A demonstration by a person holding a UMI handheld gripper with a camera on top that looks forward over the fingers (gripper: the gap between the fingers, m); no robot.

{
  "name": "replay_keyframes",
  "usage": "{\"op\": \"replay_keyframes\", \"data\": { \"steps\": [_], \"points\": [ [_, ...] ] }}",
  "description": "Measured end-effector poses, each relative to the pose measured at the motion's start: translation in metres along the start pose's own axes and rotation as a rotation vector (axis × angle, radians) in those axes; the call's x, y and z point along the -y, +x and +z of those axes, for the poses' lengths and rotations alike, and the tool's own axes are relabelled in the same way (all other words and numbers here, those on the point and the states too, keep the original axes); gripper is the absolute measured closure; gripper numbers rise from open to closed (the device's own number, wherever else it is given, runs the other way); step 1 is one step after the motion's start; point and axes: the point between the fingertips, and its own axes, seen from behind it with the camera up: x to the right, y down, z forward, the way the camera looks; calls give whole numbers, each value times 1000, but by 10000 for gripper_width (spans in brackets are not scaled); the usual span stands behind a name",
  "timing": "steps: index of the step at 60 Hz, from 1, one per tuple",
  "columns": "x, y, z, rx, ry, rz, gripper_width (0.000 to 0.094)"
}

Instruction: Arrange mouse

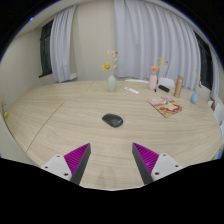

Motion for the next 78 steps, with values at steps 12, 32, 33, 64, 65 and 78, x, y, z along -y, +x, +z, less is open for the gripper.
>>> {"op": "replay_keyframes", "data": {
  "steps": [12, 32, 33, 64, 65, 78],
  "points": [
    [16, -1, 64, -51, 31, -25, 74],
    [24, 7, 169, -90, -15, -33, 75],
    [25, 7, 173, -91, -16, -34, 74],
    [61, 39, 263, -147, -20, 24, 78],
    [62, 41, 265, -150, -21, 30, 79],
    [67, 53, 273, -182, -31, 59, 306]
  ]
}}
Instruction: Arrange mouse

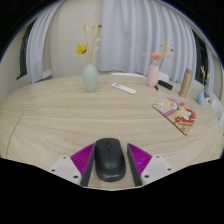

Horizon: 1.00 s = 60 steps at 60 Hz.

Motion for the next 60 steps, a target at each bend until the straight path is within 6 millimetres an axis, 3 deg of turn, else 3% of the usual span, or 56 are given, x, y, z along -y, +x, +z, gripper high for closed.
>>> {"op": "replay_keyframes", "data": {
  "steps": [3, 15, 21, 26, 31, 39, 46, 52, 56, 60],
  "points": [
    [0, 0, 0, -2, -2, -4, 424],
    [-3, 1, -2, -5, -48, -16, 538],
    [-1, 0, -14, 27, -85, -26, 571],
    [20, 13, -34, 33, -59, -42, 573],
    [62, 27, -54, 65, -8, -26, 573],
    [149, 95, -62, 30, 106, -3, 572],
    [202, 186, -34, -57, 160, -8, 572],
    [212, 255, 14, -101, 151, 16, 575],
    [201, 292, 49, -128, 119, 33, 574],
    [182, 316, 81, -128, 84, 49, 575]
  ]
}}
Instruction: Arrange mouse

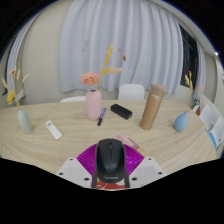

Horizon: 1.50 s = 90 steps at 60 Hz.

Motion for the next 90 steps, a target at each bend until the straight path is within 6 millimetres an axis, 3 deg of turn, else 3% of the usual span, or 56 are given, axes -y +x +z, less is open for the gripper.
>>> {"op": "replay_keyframes", "data": {
  "steps": [4, 9, 21, 27, 33, 37, 39, 43, 51, 60, 68, 79, 90],
  "points": [
    [-24, 8, 27, 14, -47, 6, 574],
    [-51, 10, 46, 39, -87, -1, 576],
    [-85, 12, 58, 58, -135, -3, 543],
    [-84, 13, 58, 59, -121, -28, 529],
    [-85, 10, 55, 74, -133, -25, 412],
    [-77, 14, 46, 58, -120, -13, 132],
    [-70, 15, 38, 47, -107, -17, 65],
    [-58, 14, 12, 32, -82, -36, 80],
    [-51, -16, -69, 44, -45, -36, 80],
    [-84, -65, -164, 76, -56, -25, 86],
    [-129, -111, -228, 109, -85, -4, 85],
    [-175, -159, -281, 129, -109, -16, 83],
    [-190, -179, -305, 129, -116, -30, 72]
  ]
}}
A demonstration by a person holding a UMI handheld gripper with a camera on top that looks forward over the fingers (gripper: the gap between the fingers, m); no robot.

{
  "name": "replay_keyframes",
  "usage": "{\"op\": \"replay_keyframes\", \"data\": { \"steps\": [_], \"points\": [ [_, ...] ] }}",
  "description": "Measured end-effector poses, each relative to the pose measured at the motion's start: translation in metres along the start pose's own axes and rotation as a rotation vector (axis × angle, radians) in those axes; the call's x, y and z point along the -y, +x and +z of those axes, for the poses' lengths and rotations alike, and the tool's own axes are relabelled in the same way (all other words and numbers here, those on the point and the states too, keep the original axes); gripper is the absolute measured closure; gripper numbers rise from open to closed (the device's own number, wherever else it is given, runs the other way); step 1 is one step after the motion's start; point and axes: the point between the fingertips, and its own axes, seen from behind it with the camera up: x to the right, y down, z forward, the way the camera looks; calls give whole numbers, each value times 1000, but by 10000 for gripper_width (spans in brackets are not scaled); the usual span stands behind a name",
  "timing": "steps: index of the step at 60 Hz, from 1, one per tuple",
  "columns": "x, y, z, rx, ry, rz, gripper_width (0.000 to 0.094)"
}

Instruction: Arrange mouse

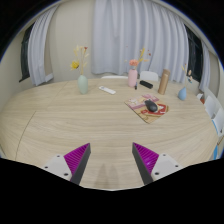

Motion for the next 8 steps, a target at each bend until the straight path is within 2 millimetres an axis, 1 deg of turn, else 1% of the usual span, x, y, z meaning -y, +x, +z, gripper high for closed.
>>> {"op": "replay_keyframes", "data": {
  "steps": [8],
  "points": [
    [6, 6, -7, -34, 26, -13, 74]
  ]
}}
